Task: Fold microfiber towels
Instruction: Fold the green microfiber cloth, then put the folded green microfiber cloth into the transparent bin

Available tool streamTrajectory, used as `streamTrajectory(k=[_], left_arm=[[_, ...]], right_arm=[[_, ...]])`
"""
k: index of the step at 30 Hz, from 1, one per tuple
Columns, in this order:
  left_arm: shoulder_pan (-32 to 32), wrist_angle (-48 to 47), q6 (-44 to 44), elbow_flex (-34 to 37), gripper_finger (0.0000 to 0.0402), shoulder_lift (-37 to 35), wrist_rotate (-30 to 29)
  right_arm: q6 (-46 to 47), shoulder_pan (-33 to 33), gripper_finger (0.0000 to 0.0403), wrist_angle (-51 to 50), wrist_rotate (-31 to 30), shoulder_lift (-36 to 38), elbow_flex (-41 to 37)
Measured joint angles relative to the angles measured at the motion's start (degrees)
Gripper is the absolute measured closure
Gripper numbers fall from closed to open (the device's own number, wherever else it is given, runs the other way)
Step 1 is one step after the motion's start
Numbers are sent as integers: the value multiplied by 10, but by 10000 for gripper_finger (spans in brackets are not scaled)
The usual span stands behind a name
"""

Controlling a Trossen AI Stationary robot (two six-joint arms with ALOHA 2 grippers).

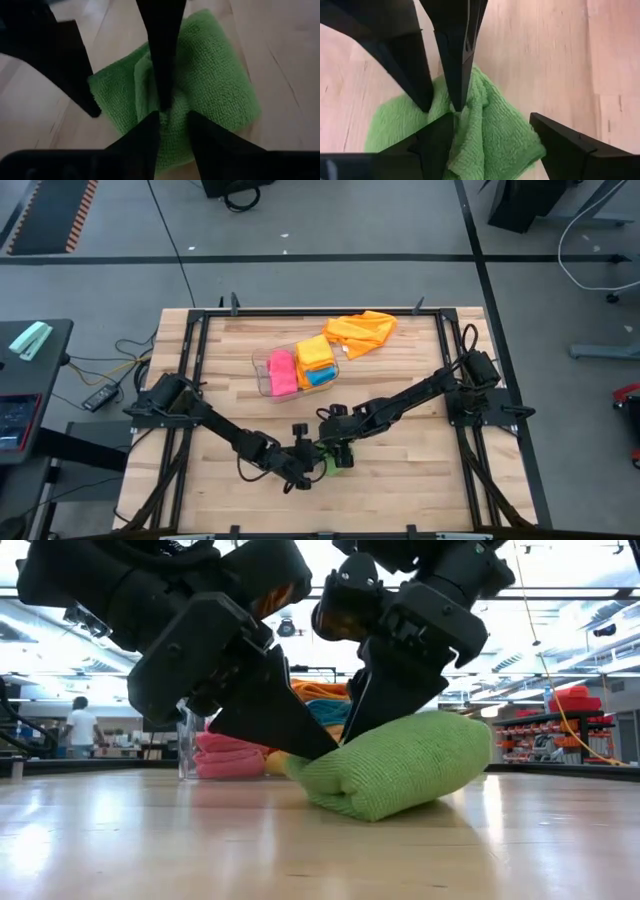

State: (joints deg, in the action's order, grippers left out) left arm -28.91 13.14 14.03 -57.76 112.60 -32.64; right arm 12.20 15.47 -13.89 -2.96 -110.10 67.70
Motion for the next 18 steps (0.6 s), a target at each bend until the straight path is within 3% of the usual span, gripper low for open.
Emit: streamTrajectory(k=[9, 18], left_arm=[[0, 1, -1, 0, 303, 0, -2], [2, 7, -1, 0, 304, 0, -6]], right_arm=[[3, 0, 132, -104, -22, 65, 24], [-9, 65, 132, 91, -17, 106, -67]])
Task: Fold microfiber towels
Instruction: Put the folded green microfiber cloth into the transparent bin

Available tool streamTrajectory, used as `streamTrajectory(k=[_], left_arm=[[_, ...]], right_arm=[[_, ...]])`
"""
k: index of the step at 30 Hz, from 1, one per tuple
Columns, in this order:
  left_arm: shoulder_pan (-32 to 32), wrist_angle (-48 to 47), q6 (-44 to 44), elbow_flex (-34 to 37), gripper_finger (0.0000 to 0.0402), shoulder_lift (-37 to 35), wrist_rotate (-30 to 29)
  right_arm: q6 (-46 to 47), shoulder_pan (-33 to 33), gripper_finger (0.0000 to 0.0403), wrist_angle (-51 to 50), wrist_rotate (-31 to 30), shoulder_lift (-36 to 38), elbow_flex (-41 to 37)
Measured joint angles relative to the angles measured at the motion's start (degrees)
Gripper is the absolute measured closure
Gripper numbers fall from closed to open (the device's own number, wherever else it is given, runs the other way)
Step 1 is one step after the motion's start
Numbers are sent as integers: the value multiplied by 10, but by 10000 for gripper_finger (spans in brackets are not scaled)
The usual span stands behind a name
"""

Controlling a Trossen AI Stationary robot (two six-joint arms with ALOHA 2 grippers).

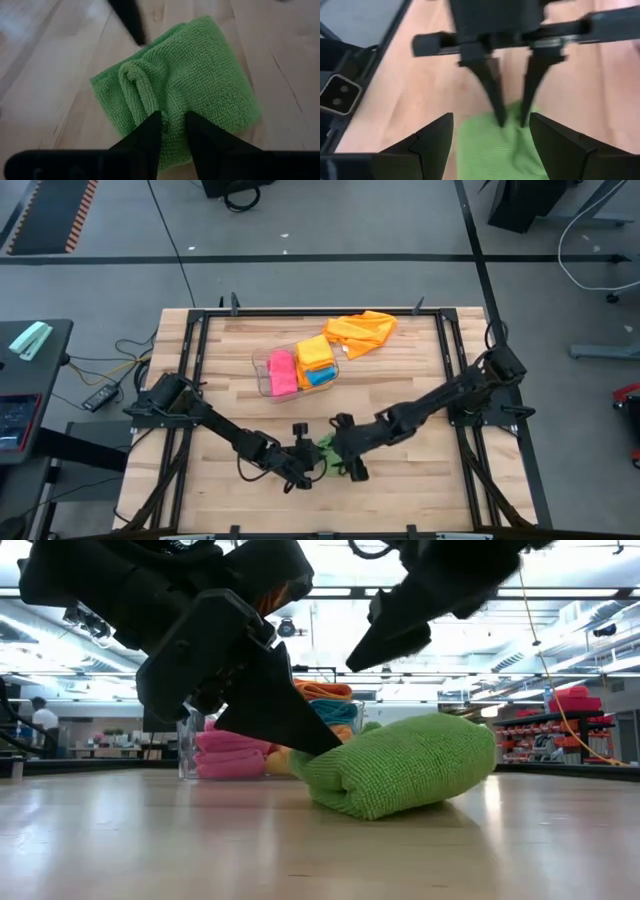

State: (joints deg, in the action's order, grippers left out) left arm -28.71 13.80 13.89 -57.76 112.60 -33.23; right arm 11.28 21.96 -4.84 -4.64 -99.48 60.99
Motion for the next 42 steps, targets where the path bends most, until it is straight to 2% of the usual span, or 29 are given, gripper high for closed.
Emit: streamTrajectory(k=[3, 7, 16, 21, 26, 31, 35, 39, 42], left_arm=[[0, 0, 0, 0, 305, 0, 0], [0, 1, -2, 0, 303, 0, -1], [0, 5, -30, 0, 310, -30, -2], [1, 57, -33, -1, 306, -30, 0], [18, 28, -23, -1, 312, -28, 5], [42, 8, -21, 0, 319, -28, 5], [54, 8, -26, 0, 321, -28, 7], [65, 8, -29, 0, 320, -22, 44], [68, 11, -31, 0, 322, -9, 53]], right_arm=[[11, 8, 132, 89, 0, -10, -41], [43, 2, 132, 137, -2, -12, -84], [68, -21, 132, 140, -23, -12, -119], [68, -21, 132, 138, -54, -12, -119], [60, -21, 132, 98, -58, 4, -111], [-9, 4, 132, 80, -67, 26, -91], [-69, 41, 132, 81, -114, 16, -88], [-126, 72, 132, 80, -149, 6, -89], [-161, 88, 128, 82, -148, 6, -89]])
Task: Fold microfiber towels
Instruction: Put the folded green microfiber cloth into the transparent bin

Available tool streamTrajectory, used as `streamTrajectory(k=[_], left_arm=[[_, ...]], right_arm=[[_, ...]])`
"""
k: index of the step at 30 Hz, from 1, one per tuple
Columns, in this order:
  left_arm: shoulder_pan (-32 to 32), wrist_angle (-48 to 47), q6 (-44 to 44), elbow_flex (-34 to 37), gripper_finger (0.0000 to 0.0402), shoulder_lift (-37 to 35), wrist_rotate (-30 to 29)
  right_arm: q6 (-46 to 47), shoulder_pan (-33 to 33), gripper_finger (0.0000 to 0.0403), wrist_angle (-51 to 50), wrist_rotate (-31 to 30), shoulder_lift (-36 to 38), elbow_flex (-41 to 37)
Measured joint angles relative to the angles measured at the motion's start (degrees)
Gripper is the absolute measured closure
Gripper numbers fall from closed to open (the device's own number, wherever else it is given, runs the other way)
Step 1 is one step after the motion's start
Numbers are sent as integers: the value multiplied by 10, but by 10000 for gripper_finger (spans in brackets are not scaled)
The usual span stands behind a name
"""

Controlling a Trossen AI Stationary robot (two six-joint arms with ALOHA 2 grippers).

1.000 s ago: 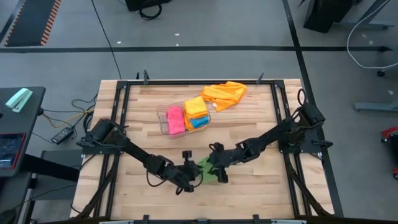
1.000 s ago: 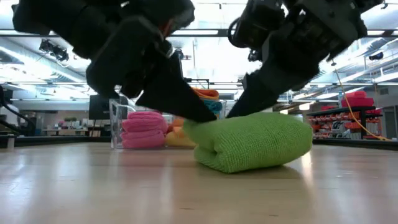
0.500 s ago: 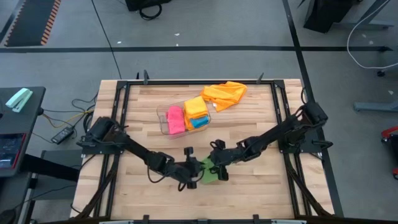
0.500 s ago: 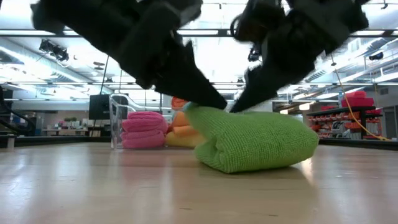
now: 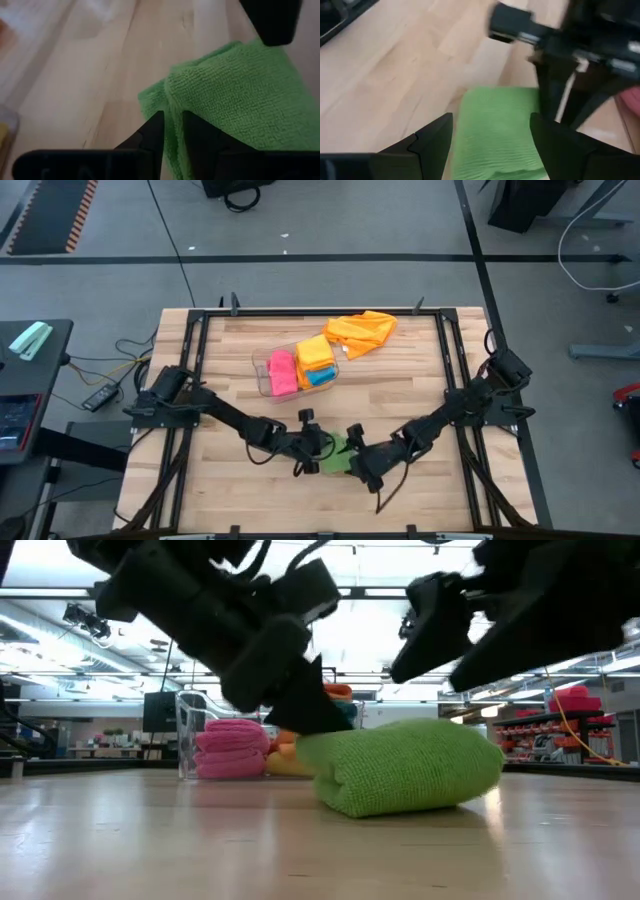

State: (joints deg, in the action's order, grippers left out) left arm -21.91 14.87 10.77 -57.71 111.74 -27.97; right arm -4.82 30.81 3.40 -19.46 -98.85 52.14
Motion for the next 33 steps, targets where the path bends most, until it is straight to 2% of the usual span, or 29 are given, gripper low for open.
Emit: streamTrajectory(k=[4, 6, 8, 12, 17, 26, 29, 33], left_arm=[[2, 8, -20, 1, 327, 25, -1], [2, 15, -33, 0, 330, 31, -1], [2, 16, -40, -1, 332, 33, -1], [4, 10, -40, -1, 335, 33, -1], [9, 3, -44, -1, 334, 33, 0], [15, -9, -24, 0, 348, 33, -1], [14, -6, -22, 0, 354, 34, -1], [11, -1, -17, 0, 360, 34, 0]], right_arm=[[-54, 14, 117, -14, -6, 0, 0], [-92, 17, 113, -45, -31, 0, 0], [-152, 21, 110, -80, -59, 0, 0], [-282, 24, 109, -146, -73, 0, 0], [-348, 3, 109, -141, -97, -7, 0], [-324, -41, 109, -110, -63, -24, 0], [-290, -44, 108, -104, -33, -24, 0], [-215, -44, 104, -122, -30, -12, 0]])
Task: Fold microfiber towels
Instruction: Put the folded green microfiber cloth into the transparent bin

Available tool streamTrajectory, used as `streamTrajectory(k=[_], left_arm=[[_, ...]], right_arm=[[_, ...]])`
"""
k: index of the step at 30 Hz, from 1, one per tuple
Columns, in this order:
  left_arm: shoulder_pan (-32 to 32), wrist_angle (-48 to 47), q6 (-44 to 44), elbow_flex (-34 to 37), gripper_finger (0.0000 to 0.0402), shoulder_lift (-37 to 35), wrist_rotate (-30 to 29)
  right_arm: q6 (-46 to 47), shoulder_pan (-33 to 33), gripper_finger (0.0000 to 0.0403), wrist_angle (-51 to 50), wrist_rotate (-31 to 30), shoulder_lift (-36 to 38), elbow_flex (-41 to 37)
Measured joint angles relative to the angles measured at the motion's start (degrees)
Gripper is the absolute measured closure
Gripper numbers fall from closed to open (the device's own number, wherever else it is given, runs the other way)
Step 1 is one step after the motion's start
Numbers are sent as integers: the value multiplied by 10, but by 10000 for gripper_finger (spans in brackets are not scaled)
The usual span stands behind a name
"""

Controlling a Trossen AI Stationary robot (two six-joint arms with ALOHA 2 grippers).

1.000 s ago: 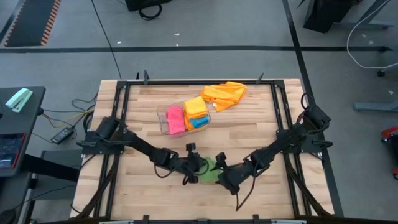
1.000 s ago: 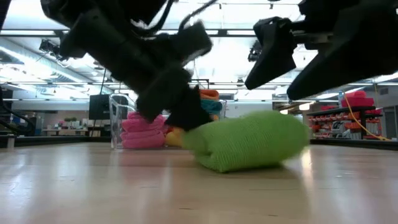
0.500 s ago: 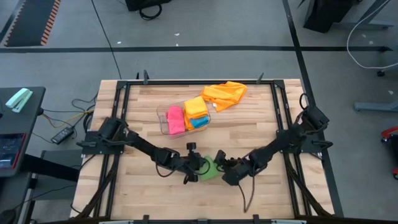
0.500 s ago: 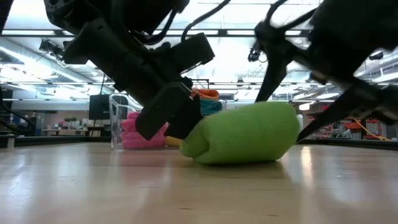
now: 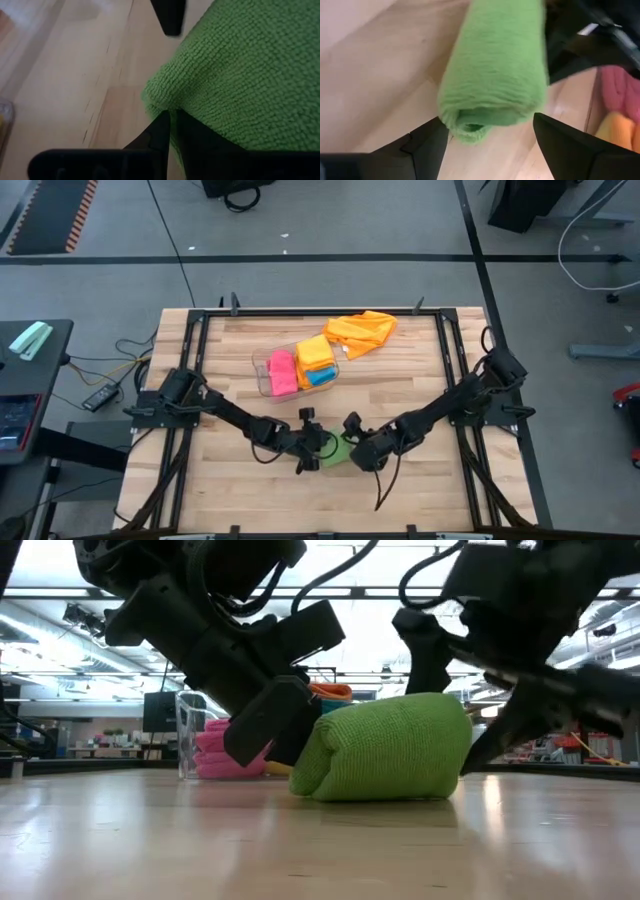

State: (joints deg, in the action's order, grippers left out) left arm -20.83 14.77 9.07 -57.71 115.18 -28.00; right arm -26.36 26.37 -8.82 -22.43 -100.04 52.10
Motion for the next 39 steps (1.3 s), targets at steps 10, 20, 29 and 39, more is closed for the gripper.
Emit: streamTrajectory(k=[10, 20, 29, 39], left_arm=[[-6, 3, 5, 0, 376, 0, 1], [-6, 4, 8, 0, 375, 0, 1], [-6, 30, 8, 0, 385, 0, 1], [-5, 42, 7, 0, 385, 0, 1]], right_arm=[[80, 15, 33, -33, 0, 69, 20], [55, 42, 7, 40, -14, 16, 35], [26, 23, 8, 77, -38, -65, 35], [8, 16, 10, 77, -50, -78, 35]])
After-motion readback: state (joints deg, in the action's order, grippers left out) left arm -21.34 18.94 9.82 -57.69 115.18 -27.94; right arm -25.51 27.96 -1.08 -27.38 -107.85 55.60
